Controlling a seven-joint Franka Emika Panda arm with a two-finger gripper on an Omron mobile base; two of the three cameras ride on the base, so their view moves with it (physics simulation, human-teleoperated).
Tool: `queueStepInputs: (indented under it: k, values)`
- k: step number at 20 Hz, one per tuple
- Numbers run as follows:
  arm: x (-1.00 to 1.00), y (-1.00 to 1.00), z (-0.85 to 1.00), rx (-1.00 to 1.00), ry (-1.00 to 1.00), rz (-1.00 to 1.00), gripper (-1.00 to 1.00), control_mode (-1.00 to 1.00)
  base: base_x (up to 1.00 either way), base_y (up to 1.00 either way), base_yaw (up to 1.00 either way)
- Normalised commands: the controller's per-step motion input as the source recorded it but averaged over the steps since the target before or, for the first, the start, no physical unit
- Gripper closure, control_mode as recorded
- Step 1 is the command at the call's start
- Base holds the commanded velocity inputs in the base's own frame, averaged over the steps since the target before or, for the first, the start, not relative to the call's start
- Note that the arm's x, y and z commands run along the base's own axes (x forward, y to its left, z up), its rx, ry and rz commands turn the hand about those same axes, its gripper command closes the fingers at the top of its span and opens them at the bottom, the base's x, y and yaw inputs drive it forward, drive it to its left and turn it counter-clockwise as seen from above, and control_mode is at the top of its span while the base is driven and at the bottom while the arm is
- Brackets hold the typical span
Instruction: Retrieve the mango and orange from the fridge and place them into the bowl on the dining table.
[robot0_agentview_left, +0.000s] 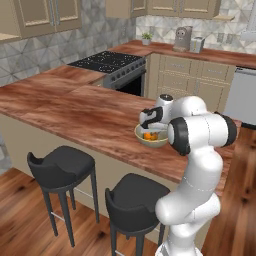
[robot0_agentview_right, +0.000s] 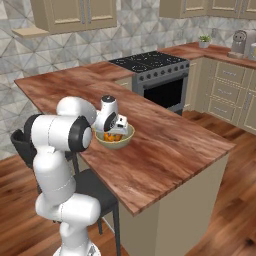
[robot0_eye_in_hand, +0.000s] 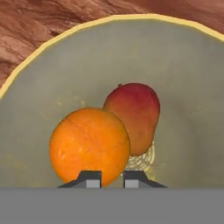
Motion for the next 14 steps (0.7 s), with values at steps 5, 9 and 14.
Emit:
queueStepInputs:
  k: [5,9,14]
  values:
    - [0.28,0.00,-0.12,0.00,0.00,0.00,-1.00,-1.00,0.00,0.00,0.00]
    - [0.01,-0.20,0.04,0.00,-0.01,0.00,-1.00,-1.00,0.00,0.00,0.00]
    - [-0.71,-0.43,0.51,0.00,-0.16,0.00,-1.00,-1.00,0.00,0.00,0.00]
